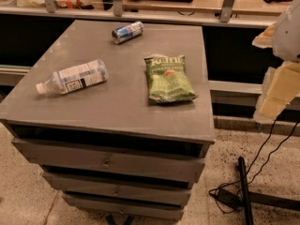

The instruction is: Move blue plastic bottle near redbull can

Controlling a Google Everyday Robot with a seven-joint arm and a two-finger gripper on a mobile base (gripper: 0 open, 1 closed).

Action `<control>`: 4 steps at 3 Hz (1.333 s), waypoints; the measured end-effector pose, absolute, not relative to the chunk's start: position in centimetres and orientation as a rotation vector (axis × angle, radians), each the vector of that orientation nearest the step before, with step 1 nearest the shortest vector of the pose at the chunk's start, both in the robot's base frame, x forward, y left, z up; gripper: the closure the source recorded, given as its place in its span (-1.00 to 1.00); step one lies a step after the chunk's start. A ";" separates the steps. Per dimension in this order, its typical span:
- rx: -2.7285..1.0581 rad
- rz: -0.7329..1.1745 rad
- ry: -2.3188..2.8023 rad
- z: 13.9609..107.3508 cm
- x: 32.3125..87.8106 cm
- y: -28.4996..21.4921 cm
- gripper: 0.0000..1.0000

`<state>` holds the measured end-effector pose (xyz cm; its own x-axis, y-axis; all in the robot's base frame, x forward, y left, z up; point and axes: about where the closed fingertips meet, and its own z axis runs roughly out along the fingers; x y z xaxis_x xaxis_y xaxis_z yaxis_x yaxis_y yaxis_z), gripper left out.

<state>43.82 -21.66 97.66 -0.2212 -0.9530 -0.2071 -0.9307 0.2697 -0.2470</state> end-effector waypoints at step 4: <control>-1.739 0.379 1.976 93.4 47.7 -9.7 -1.00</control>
Offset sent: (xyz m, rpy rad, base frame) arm 0.0231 0.0747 -0.0239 0.3410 0.0388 0.1658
